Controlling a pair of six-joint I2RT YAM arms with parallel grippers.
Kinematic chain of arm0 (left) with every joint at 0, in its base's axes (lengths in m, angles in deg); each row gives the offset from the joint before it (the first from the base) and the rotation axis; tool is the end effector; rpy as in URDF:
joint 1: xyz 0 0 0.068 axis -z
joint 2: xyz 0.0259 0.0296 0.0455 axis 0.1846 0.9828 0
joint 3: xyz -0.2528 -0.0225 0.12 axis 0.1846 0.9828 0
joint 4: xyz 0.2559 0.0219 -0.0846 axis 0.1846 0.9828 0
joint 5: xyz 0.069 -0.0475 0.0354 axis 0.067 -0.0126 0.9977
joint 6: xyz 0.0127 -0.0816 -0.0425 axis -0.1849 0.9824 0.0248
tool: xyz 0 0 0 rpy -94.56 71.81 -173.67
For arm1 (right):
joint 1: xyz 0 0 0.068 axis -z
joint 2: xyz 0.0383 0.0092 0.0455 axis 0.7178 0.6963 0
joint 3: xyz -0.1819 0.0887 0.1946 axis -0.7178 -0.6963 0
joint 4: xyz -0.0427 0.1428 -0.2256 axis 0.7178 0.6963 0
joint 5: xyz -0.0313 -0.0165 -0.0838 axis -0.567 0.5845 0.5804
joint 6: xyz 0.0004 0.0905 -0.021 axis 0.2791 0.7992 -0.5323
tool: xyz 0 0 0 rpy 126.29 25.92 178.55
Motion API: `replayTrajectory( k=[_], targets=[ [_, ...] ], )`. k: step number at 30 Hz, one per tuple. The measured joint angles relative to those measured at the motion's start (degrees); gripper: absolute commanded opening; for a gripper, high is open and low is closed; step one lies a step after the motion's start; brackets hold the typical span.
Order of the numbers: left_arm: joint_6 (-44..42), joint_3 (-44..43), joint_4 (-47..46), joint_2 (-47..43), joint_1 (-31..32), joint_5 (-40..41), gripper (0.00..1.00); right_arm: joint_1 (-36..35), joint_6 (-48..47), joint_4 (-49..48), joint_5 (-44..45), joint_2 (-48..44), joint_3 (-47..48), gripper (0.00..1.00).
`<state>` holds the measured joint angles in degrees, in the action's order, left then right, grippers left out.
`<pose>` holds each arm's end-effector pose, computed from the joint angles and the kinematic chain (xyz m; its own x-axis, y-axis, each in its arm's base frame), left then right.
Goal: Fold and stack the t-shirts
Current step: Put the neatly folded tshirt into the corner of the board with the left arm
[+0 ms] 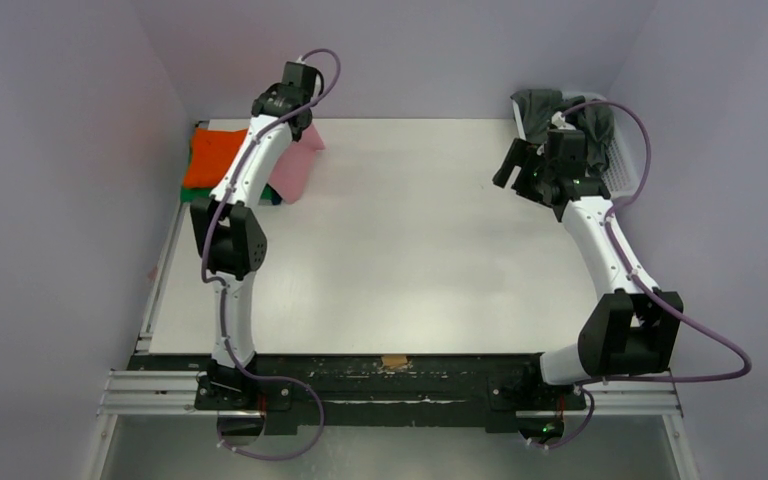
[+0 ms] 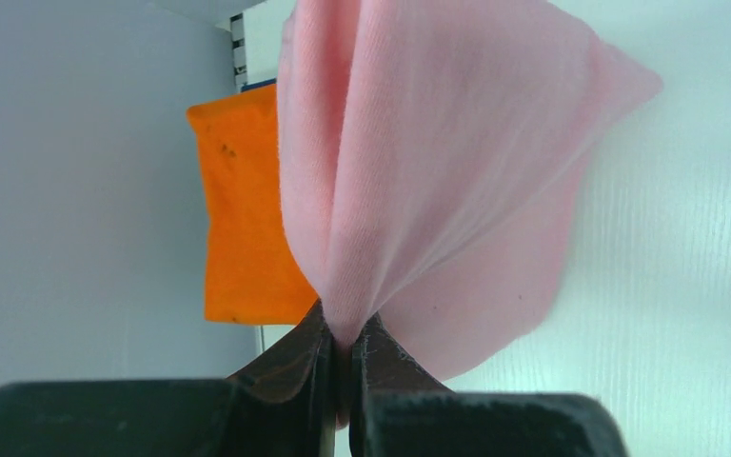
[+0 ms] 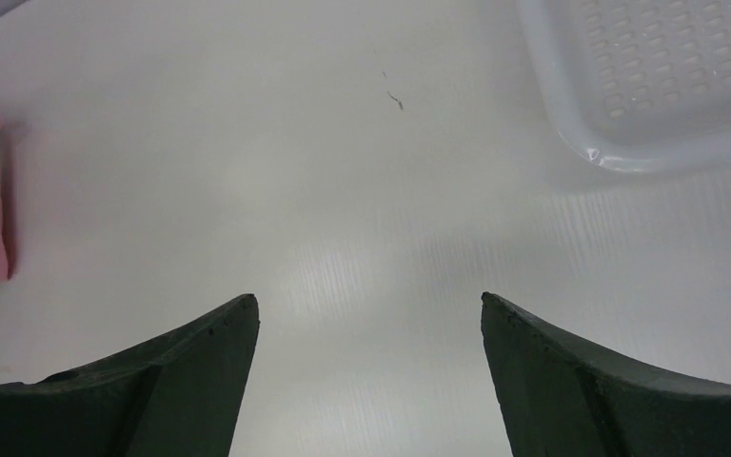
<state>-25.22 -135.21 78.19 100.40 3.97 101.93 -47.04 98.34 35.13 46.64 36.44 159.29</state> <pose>0.5256 -0.0897 0.2982 -0.7264 0.3501 -0.5914 -0.0144 0.8526 0.5224 0.3682 0.0112 0.2980 -0.5820 0.3940 -0.7114 0.1980 0.9171 0.3460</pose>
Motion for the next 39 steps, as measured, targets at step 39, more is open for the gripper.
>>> replayTrajectory(
  k=[39],
  targets=[
    [10.8,-12.1,4.6,8.3,-20.8,-12.3,0.0,0.0,0.1,1.3,2.7,3.1,-0.2,0.85]
  ],
)
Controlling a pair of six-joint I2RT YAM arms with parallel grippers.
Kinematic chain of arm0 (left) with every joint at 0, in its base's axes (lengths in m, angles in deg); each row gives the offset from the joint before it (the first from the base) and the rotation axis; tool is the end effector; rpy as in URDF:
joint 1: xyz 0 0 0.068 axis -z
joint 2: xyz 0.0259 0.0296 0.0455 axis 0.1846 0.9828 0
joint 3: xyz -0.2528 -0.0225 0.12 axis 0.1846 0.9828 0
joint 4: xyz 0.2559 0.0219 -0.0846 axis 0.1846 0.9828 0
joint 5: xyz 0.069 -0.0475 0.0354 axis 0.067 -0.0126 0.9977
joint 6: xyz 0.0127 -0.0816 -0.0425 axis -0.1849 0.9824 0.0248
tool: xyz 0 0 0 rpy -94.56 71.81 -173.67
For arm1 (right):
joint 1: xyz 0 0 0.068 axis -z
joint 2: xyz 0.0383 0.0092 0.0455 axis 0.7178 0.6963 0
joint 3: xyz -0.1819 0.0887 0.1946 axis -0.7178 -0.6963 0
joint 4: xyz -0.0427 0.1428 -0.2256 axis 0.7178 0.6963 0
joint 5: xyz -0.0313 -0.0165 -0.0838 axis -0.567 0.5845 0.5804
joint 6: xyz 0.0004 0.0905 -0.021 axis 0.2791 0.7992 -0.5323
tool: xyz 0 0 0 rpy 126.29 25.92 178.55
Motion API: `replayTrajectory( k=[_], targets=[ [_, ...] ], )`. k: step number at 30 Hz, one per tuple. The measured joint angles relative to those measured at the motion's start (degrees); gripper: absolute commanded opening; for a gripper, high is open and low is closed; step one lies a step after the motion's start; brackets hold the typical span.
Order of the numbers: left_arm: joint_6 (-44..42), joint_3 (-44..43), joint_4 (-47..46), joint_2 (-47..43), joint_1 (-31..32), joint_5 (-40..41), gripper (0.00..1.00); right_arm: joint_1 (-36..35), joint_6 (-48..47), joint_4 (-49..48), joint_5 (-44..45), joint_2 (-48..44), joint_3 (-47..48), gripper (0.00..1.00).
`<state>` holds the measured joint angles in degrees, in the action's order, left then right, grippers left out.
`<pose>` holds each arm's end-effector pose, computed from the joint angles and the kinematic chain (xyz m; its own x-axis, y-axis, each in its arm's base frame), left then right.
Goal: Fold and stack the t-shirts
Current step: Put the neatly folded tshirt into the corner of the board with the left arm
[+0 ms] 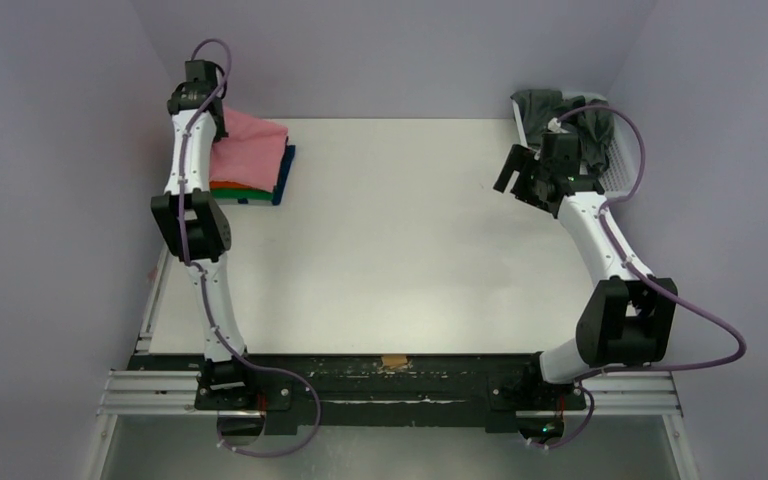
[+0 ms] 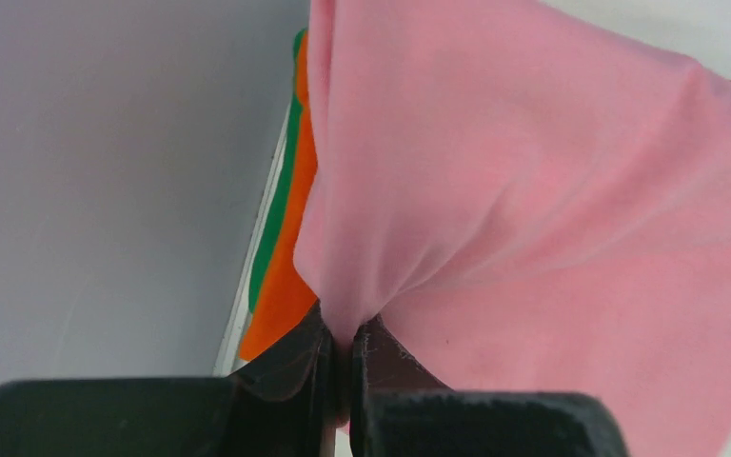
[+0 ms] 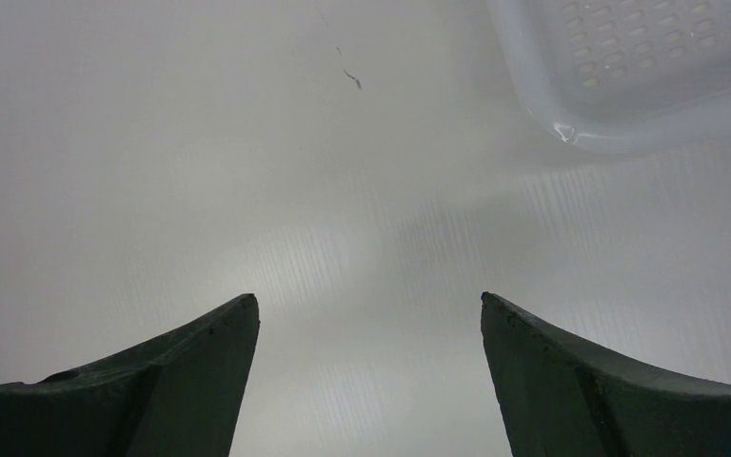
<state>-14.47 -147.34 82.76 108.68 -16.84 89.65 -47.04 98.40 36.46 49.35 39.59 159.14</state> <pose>0.5532 0.0901 0.2820 -0.7387 -0.0807 -0.6691 -0.3395 0.9022 0.2660 0.3753 0.0074 0.2748 -0.6231 0.3946 -0.6754 0.2577 0.9188 0.2990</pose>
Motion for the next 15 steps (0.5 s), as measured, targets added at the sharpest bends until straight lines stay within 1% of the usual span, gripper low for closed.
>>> replayTrajectory(
  k=[5,8,9,11,13,14,15],
  targets=[
    [5.0,0.0,-0.1,2.2,-6.3,-4.4,0.0,0.0,0.0,0.5,0.3,0.5,0.3,0.85],
    [7.3,0.3,-0.9,2.2,-8.7,-7.7,0.0,0.0,0.0,0.5,0.3,1.9,0.9,0.85],
    [7.9,0.4,-1.5,2.2,-9.3,-8.7,0.02,0.0,0.0,0.5,0.3,2.4,1.0,0.84],
    [9.0,0.8,-2.5,2.2,-10.0,-10.4,0.24,0.0,0.0,0.6,0.3,3.3,1.2,0.84],
    [9.6,1.0,-3.1,2.2,-10.1,-11.2,0.37,0.0,0.0,0.7,0.3,4.1,1.3,0.85],
    [10.0,1.0,-3.4,2.2,-10.0,-11.2,0.47,0.0,0.0,0.9,0.3,4.3,1.3,0.84],
    [10.1,1.0,-3.9,2.2,-9.9,-11.2,0.67,0.0,0.0,0.9,0.3,4.5,1.3,0.84]
  ],
)
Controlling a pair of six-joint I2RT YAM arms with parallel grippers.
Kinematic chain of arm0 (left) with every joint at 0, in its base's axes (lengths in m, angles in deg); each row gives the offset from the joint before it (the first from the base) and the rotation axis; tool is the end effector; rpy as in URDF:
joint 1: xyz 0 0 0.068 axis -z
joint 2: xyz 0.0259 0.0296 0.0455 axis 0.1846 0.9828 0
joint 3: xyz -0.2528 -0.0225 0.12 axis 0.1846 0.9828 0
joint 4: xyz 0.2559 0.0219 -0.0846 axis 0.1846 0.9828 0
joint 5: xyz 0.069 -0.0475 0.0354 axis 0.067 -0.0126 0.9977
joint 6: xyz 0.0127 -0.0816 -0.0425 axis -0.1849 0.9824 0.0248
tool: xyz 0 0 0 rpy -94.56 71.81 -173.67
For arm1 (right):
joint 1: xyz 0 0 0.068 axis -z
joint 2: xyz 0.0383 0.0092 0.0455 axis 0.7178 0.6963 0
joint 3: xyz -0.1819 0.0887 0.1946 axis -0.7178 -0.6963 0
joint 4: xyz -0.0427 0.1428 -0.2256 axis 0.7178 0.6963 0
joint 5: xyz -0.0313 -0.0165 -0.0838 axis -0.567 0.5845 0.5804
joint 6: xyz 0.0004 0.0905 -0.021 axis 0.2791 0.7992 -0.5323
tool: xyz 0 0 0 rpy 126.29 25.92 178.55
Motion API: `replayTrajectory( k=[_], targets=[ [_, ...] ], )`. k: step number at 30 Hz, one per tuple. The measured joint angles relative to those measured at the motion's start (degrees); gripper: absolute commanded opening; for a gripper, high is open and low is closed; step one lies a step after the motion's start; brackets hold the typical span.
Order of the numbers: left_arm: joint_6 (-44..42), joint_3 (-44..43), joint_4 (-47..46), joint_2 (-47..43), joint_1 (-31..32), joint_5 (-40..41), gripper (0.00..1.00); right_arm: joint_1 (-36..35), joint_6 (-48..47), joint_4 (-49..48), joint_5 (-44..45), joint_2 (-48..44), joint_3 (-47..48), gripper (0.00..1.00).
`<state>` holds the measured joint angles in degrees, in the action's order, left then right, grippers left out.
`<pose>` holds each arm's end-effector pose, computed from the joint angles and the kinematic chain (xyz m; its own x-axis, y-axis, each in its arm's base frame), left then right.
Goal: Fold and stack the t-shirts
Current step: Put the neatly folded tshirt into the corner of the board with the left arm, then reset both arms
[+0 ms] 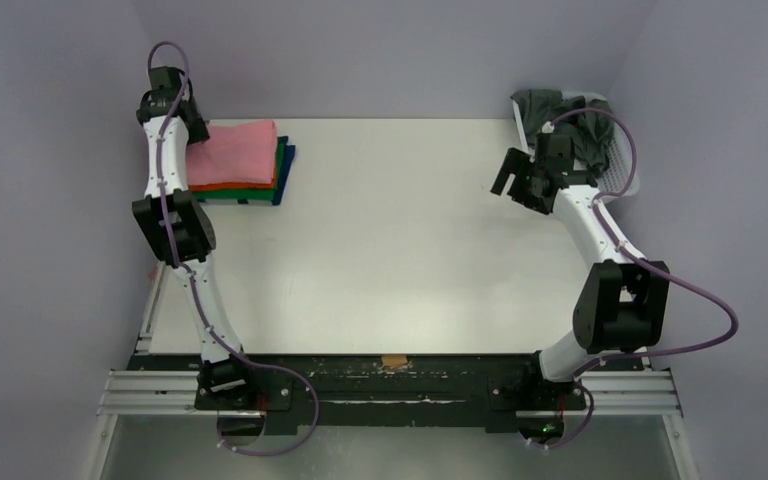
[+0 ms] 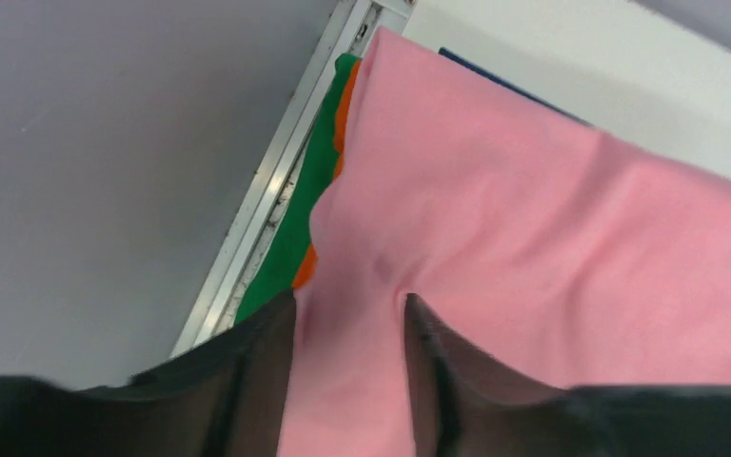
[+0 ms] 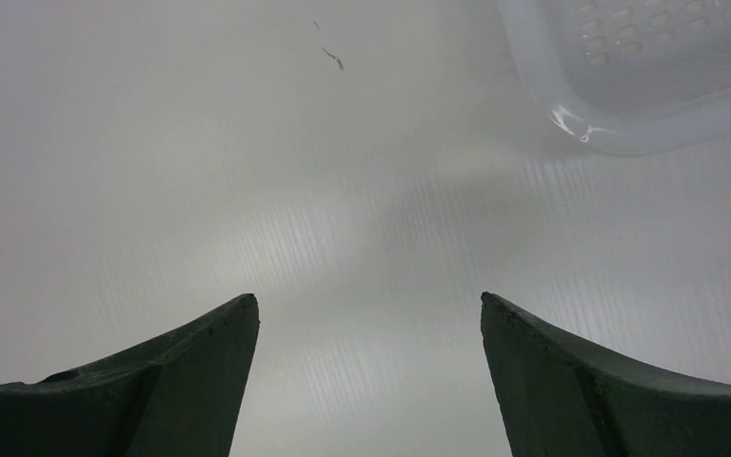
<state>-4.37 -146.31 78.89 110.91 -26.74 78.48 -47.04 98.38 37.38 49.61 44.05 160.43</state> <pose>0.5493 0.1733 0.2582 -0.6286 -0.3617 -0.6884 -0.5026 0.8645 0.0047 0.3880 0.0072 0.2532 -0.6685 0.3933 -0.6312 0.2810 0.9194 0.2753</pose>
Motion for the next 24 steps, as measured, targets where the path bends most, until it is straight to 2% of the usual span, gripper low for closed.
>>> replayTrajectory(
  k=[1,2,10,16,19,22,24],
  targets=[
    [0.2,0.0,-0.5,0.0,0.1,0.1,0.9,0.0,0.0,0.1,0.0,0.0,0.0,0.84],
    [0.1,0.0,-0.9,0.0,0.2,0.2,0.99,0.0,0.0,0.2,0.0,0.0,0.0,0.84],
    [1.4,0.2,-1.9,-1.0,0.3,4.3,1.0,0.0,0.0,0.2,0.0,0.0,0.7,0.86],
    [7.9,6.3,-0.1,-10.8,0.3,2.1,1.0,0.0,-0.1,0.8,2.1,-0.5,0.7,0.94],
    [12.2,14.8,-1.0,-21.6,0.3,-2.6,1.0,0.0,-0.1,1.1,4.3,-2.6,0.6,0.99],
    [16.5,28.2,-3.7,-35.3,0.7,-7.3,1.0,0.0,-0.1,1.1,7.0,-7.9,-0.9,0.99],
    [18.9,40.2,-7.8,-46.1,1.6,-9.7,1.0,0.0,0.0,0.6,8.6,-12.2,-3.0,0.99]
  ],
)
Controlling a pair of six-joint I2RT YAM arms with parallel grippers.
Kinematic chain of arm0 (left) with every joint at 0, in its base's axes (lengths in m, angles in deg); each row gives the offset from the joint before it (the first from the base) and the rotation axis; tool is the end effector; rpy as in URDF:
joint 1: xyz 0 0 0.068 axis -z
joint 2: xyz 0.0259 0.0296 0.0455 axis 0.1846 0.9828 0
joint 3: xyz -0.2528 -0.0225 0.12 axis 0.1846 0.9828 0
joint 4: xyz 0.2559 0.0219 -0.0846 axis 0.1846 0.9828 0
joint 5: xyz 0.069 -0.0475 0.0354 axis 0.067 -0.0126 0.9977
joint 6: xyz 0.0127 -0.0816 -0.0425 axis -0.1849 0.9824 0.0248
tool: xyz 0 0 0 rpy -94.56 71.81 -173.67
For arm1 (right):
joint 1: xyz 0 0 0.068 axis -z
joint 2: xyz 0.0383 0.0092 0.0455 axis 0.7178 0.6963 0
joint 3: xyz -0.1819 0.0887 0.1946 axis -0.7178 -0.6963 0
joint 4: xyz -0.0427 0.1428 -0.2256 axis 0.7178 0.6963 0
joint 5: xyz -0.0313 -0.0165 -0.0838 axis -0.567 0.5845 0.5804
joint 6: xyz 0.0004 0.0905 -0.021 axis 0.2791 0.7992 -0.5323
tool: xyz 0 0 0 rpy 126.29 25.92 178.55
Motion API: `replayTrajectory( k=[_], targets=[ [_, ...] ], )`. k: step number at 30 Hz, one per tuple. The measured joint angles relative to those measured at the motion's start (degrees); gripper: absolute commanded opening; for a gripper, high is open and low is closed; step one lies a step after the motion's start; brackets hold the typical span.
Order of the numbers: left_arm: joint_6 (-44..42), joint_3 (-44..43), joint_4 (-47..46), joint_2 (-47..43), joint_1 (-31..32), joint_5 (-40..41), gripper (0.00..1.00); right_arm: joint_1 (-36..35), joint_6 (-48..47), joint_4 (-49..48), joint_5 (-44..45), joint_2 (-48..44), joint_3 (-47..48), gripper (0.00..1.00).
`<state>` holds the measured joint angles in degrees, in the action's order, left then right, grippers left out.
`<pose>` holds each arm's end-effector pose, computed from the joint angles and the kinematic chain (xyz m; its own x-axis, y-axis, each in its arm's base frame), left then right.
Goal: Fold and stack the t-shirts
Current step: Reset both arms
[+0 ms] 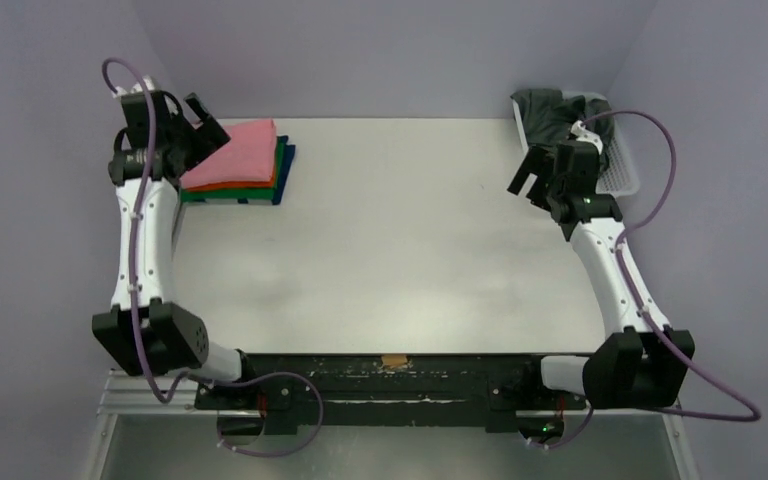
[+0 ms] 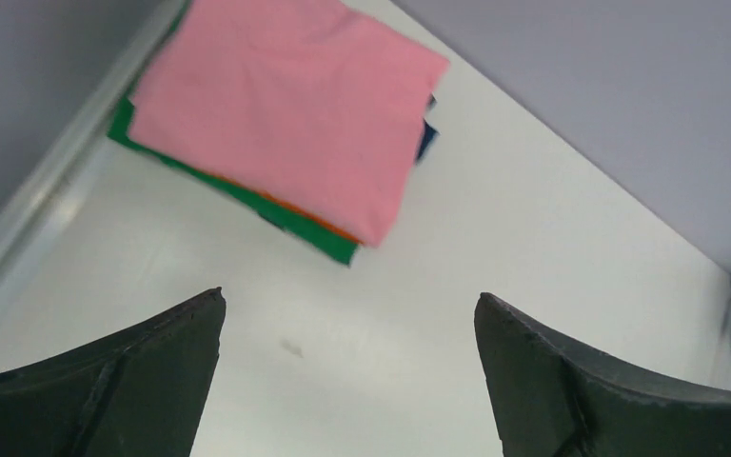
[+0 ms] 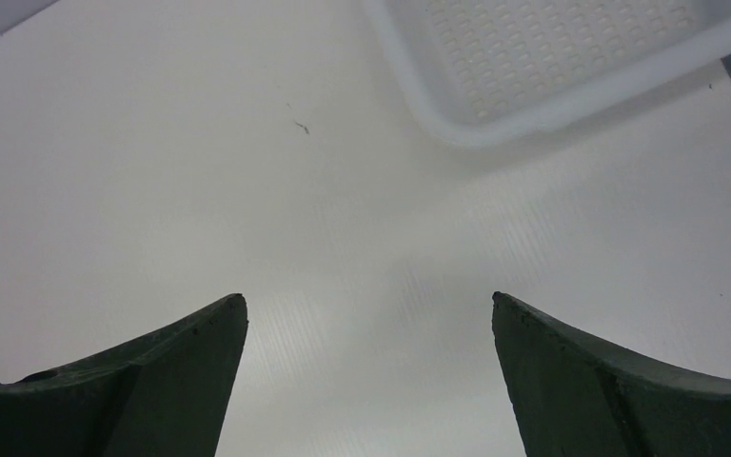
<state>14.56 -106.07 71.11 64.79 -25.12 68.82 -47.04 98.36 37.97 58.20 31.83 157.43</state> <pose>0.3847 0.0995 0.3978 -0.3475 -0.5913 -0.7277 -0.4818 0.7784 -0.4024 0.3453 -0.0061 0.3070 -0.5184 0.3910 -0.7605 0.3440 0.9096 0.2332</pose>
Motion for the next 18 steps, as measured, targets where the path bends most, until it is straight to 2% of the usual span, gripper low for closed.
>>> replayTrajectory(
  k=[4,7,13,18],
  targets=[
    [2.0,18.7,-5.0,-16.5,9.7,-0.4,1.0,0.0,0.4,-1.6,1.2,-9.1,-6.6,0.99],
    [2.9,29.5,-7.3,-24.6,18.5,-1.2,1.0,0.0,0.5,-2.9,0.6,-13.7,-11.7,0.99],
    [6.1,43.6,-8.9,-31.1,28.7,0.3,1.0,0.0,1.0,-5.5,-1.3,-19.3,-20.7,0.99],
    [7.5,47.4,-8.3,-32.4,30.9,1.6,1.0,0.0,1.5,-6.8,-1.2,-21.5,-23.1,0.99]
  ],
)
